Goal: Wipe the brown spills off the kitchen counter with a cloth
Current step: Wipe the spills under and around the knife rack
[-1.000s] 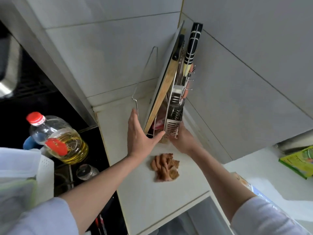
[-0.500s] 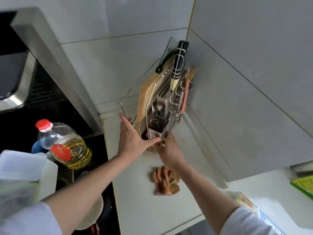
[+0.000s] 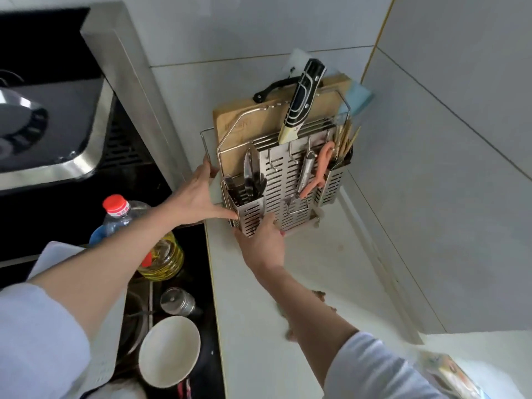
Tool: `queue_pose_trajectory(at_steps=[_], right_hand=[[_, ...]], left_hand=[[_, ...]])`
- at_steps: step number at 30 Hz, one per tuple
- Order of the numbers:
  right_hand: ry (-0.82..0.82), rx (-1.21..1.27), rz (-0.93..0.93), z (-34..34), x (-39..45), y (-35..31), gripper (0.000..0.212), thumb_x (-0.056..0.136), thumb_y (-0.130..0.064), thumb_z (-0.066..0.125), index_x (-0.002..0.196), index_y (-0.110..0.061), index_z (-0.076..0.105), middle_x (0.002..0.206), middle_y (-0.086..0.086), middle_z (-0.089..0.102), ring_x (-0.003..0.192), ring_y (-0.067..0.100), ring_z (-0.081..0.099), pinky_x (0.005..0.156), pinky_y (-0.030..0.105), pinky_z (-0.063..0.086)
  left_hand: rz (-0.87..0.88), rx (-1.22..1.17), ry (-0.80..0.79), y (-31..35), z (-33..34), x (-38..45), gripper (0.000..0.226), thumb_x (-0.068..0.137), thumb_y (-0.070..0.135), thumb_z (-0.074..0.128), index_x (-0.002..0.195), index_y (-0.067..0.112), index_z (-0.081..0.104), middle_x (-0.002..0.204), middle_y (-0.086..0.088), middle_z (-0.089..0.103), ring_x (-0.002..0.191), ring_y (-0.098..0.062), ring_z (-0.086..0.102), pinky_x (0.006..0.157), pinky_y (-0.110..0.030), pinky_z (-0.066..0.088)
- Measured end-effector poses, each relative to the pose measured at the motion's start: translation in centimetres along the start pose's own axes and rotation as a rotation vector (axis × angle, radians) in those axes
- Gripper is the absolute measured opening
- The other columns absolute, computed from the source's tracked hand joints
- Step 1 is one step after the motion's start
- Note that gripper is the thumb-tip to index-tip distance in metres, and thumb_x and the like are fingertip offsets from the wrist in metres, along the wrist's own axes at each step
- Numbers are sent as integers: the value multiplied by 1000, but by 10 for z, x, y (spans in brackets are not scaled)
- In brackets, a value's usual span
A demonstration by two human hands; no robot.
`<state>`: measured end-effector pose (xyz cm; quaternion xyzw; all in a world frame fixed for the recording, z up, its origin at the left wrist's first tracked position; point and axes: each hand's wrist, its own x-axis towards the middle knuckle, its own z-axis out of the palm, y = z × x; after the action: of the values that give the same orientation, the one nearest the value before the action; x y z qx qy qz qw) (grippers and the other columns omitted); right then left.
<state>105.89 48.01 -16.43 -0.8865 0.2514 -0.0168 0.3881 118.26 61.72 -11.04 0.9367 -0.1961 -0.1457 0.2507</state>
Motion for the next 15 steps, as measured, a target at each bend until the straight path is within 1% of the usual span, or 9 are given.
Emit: queue_pose_trajectory(at_steps=[2,4,6,8,10,12,13,14,15], right_hand=[[16,-6,13,10,0,-7,62,84,-51,69,121,-12,37,118,13,62,105,33,61,79,39,54],[38,7,31,18,2,-11,65,82,-52,69,122,-13,37,117,11,63,106,32,60,78,40,54],[44,13,35,23,6,-15,65,81,-55,69,121,-14,38,118,10,63,104,32,62,76,38,52],[-3,20,9,22,10,-15,64,81,-54,70,121,-14,40,119,10,63,104,31,62,77,38,50],[-84,24,-35,11,14,-7,55,81,-51,71,117,-17,47,115,4,66,102,27,63,79,37,50],[-188,-110,-49,-13,23,18,39,83,-53,68,103,-21,59,100,-3,69,92,21,64,79,35,52],[-200,-172,-35,-29,32,36,36,86,-55,64,94,-20,65,92,-3,69,87,20,65,77,35,53],[-164,-203,9,-48,42,54,40,87,-56,62,86,-16,68,85,-1,68,84,22,66,74,34,53],[-98,-202,65,-69,53,71,43,87,-56,62,85,-14,70,84,2,68,86,26,67,71,32,52]], left_hand=[[7,-23,-74,-5,-8,4,159,40,78,84,156,29,-14,165,1,5,150,-16,14,122,-37,20],[-9,-54,-139,-9,-12,6,161,45,70,87,153,28,-24,166,2,-7,151,-14,4,123,-34,13],[-24,-74,-180,-11,-10,3,159,49,65,89,150,31,-30,164,5,-17,151,-12,-3,124,-36,11],[-50,-86,-189,-8,2,-4,153,56,58,89,151,33,-27,163,6,-21,151,-13,-5,124,-39,11],[-50,-114,-74,-6,20,-10,146,57,58,88,153,34,-19,163,7,-23,152,-15,-8,124,-45,11],[-13,-149,96,-3,40,-15,142,56,65,85,156,28,-10,165,3,-12,153,-20,-6,123,-51,14],[5,-149,172,-2,48,-16,139,55,69,82,156,25,-3,165,-2,-1,153,-24,0,121,-55,21],[1,-155,233,0,57,-15,135,56,70,81,156,23,2,163,-7,6,153,-27,4,117,-58,27],[-24,-172,275,4,63,-16,133,59,67,81,156,24,0,163,-10,4,153,-28,0,114,-60,31]])
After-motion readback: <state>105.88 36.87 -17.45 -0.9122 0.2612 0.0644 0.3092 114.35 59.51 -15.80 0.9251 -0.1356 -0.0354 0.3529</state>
